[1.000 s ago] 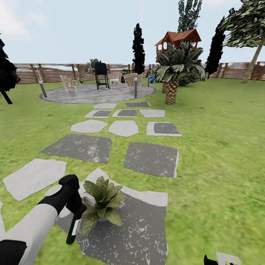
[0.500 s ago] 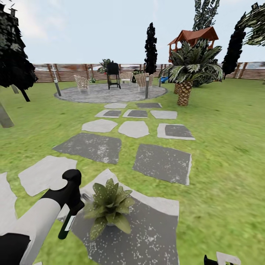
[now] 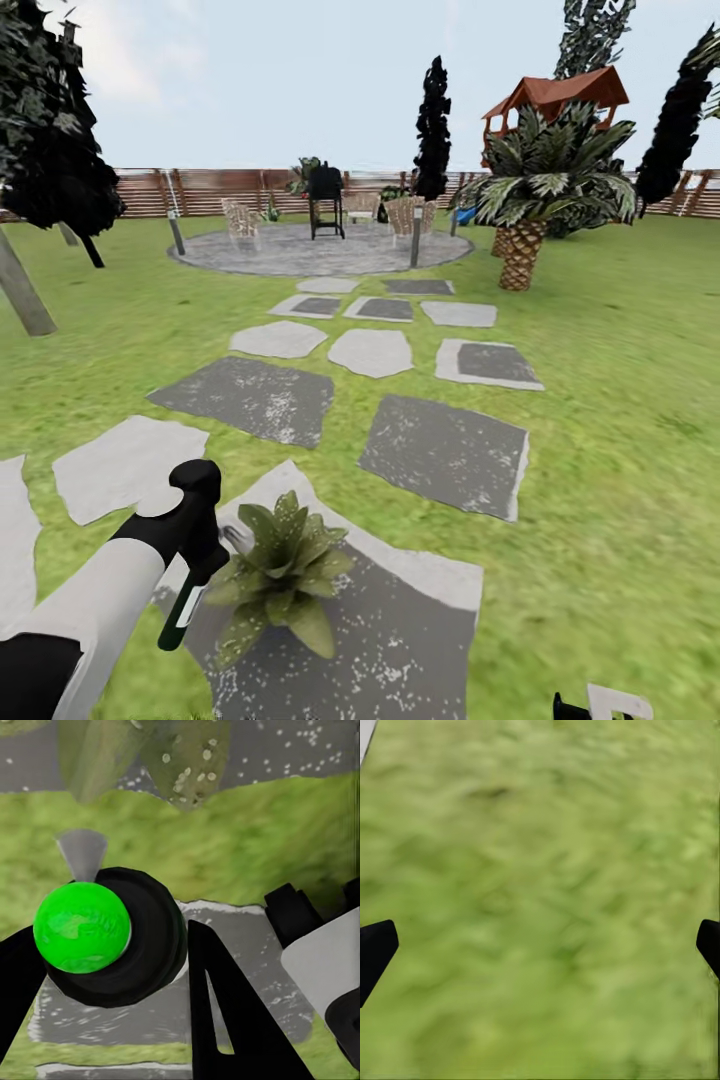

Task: Pick up the pesticide atomizer in the garden and spray insectifuge to fully cover both potted plants in the garden.

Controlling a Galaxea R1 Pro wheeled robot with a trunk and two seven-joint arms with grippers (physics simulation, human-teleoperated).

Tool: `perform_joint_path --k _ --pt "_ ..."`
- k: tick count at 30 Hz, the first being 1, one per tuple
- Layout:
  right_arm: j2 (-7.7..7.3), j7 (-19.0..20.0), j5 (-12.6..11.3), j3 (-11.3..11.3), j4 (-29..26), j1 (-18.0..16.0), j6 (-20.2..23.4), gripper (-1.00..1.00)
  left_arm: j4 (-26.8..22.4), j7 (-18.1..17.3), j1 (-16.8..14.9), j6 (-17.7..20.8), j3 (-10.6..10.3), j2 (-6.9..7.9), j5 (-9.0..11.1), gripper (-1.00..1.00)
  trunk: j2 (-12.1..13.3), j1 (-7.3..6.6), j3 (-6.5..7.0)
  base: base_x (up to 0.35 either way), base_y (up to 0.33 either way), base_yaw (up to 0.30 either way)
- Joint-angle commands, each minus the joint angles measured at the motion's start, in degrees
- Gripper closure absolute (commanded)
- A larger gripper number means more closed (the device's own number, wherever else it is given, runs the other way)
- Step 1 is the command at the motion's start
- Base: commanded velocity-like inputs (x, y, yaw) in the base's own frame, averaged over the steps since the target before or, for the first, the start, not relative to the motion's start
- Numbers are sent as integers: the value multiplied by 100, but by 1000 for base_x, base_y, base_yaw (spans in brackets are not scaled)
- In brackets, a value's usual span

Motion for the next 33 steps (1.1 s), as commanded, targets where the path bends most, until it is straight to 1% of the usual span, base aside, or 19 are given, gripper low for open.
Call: perform_joint_path --k 1,4,11,16,20,23,28,33 --pt "-4 -20 61 -40 11 -6 -28 -100 -4 -60 -6 61 -25 3 -47 100 -3 -2 -5 57 -324 208" --pt "-7 -20 54 -40 10 -6 -27 -100 -4 -60 -7 61 -25 -1 -38 100 -3 -2 -5 103 -302 82" --pt "-7 -20 56 -41 10 -6 -28 -100 -4 -60 -6 61 -18 -2 -14 100 -3 -2 -5 17 -75 15" --pt "-7 -20 53 -40 10 -6 -28 -100 -4 -60 -3 61 -17 -2 -10 100 -3 -2 -5 0 -246 218" --pt "-7 -20 53 -45 10 -6 -28 -100 -4 -60 -1 61 -20 4 -38 100 -3 -2 -5 -5 -270 66" --pt "-7 -20 53 -46 10 -6 -28 -100 -4 -60 0 61 -23 6 -49 100 -3 -2 -5 -120 -255 6" --pt "-7 -20 53 -44 10 -6 -27 -100 -4 -60 1 61 -25 18 -59 100 -3 -2 -5 -244 -200 0" --pt "-5 -20 57 -41 13 -6 -28 -100 -4 -60 9 61 -17 40 -60 100 -3 -2 -5 -77 -53 32"
